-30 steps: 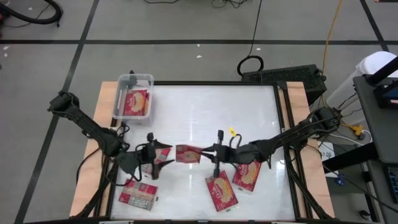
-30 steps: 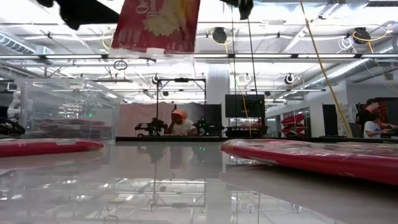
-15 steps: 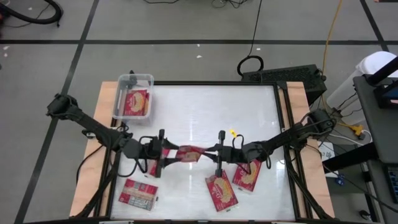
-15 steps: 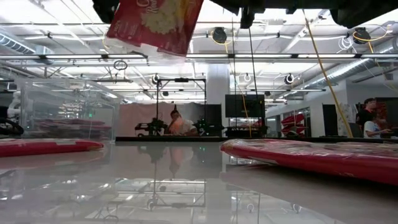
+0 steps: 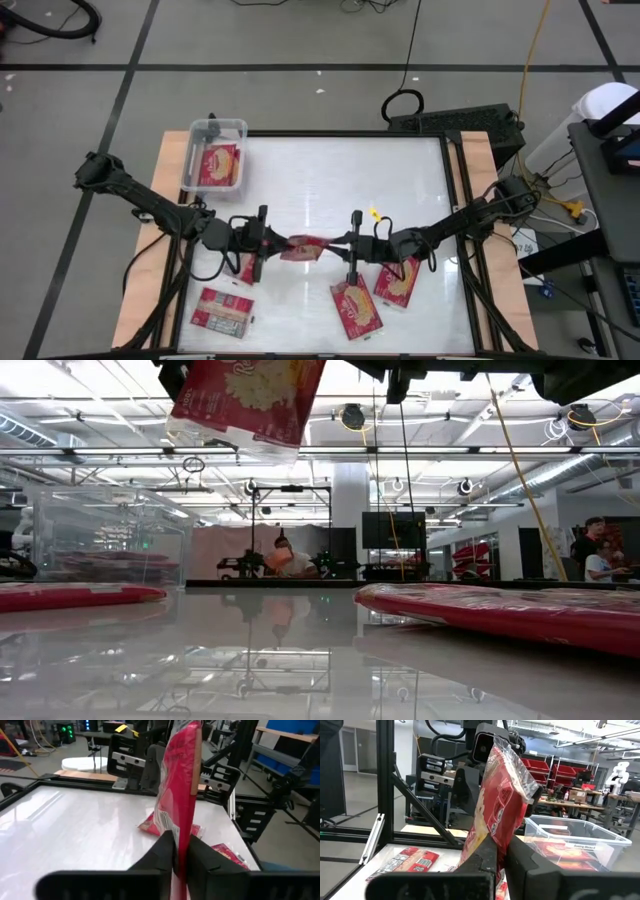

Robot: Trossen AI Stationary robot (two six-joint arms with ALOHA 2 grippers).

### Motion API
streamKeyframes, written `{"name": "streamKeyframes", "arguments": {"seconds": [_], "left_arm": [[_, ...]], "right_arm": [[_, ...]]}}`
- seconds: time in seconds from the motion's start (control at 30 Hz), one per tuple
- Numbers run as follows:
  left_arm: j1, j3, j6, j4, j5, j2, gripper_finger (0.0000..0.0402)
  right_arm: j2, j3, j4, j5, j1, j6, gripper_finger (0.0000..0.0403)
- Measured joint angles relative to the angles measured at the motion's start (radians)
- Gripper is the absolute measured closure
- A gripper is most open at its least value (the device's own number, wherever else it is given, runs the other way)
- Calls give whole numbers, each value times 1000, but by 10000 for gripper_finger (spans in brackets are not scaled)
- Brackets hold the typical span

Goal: Sort popcorn bags into baskets
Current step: Stack the red popcorn pack into the bin

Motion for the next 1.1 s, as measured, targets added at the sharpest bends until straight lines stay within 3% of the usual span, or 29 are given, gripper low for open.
{"name": "streamKeyframes", "arguments": {"seconds": [0.1, 0.2, 0.37, 0.5, 0.63, 0.77, 0.97, 1.1], "left_arm": [[-1, 0, 7, -1, 0, 0, 387], [1, 0, 13, -5, -2, 0, 370], [19, 0, 8, -64, 11, -68, 366], [50, 0, 42, -130, 20, -181, 388], [105, 0, 72, -215, 16, -315, 381], [191, 1, 89, -319, 16, -450, 368], [363, 1, 112, -481, 9, -626, 389], [483, 1, 120, -559, -1, -712, 381]], "right_arm": [[0, 0, 0, 1, 0, 21, 398], [0, 2, 0, 56, 3, 26, 387], [-35, 2, -74, 126, 3, 73, 323], [-97, 2, -216, 191, 2, 115, 265], [-149, 2, -346, 205, -3, 135, 229], [-167, 2, -405, 197, -7, 125, 219], [-168, 2, -439, 187, -7, 31, 226], [-167, 2, -450, 187, -8, -35, 229]]}}
